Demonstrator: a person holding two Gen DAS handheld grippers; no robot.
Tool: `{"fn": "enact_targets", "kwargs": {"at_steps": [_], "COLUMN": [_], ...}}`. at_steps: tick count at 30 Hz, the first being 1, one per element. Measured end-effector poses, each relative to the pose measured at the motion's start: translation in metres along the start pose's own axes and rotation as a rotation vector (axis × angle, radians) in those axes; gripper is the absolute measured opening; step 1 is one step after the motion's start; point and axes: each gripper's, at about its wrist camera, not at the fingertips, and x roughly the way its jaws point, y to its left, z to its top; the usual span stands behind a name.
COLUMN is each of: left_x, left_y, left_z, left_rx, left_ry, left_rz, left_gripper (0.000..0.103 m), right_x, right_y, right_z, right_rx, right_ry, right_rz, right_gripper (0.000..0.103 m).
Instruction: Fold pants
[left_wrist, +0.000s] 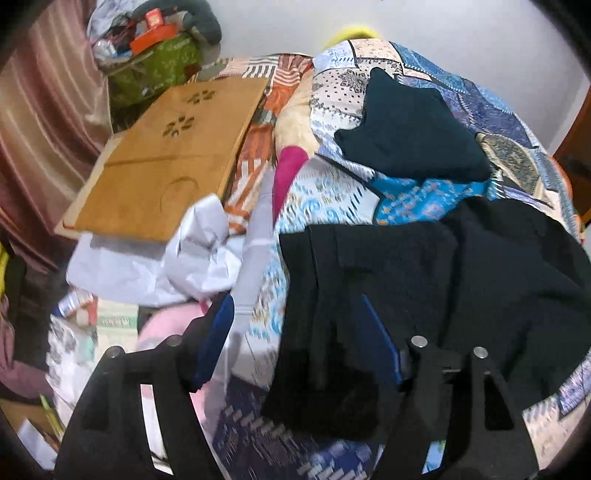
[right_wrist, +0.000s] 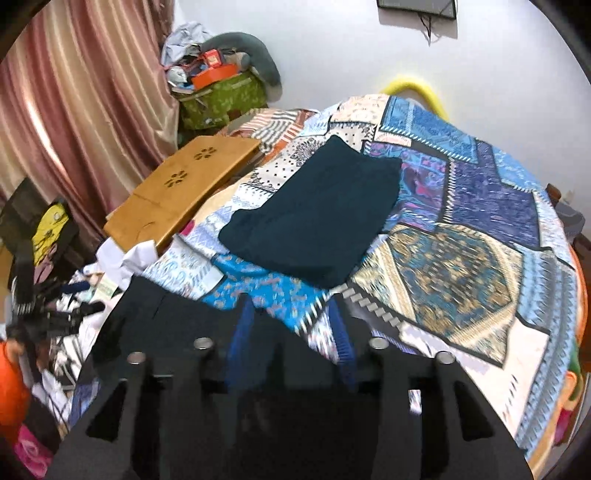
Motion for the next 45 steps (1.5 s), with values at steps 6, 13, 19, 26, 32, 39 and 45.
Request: {"fn": "enact_targets", "kwargs": {"at_steps": [6,13,19,26,32,39,45], "left_x": [0.009,0.032,0.026,-0.027,0.011,0.014,-0.034], "left_y": [-0.007,-0.007,-0.013,-0.011,-0.002,-0.011,-0.022], "left_z": [-0.04,-0.074,-0.071,-0.055,-0.071,-0.084,-0.055], "left_rx": [-0.026,-0.152,-0.161,-0.107,-0.098,-0.013,0.025], "left_ry": [0.117,0.23,0.193,0.018,0.104,0.117,-0.034], "left_rz": [-0.016,-0.14,-0.115,0.005,0.02,0.067,0.059], "left_gripper": [0.07,0.049,0.024,0.02,0.023,0.033,0.059], "right_x": [-0.03,-0.031,-0.028,-0.03,-0.032,-0.04,-0.048], "right_y": [-0.002,0.0,-0.009,-0.007,-0.001,0.012,0.036], "right_z": [-0.059,-0.125,-0.153,-0.155,-0.155,-0.146,-0.131], "right_rx": [-0.004,-0.018,0.064,0.063,0.049,0.0,-0.071], "right_ry": [0.038,0.114,0.108,0.11,0.12,0.127,0.074], "right_rz": [0.011,-0.029,-0.005,-0.001,0.0,-0.029,0.016], "right_gripper": [0.04,0.04,0.047,0.048,0.048,0.048,0.048]}}
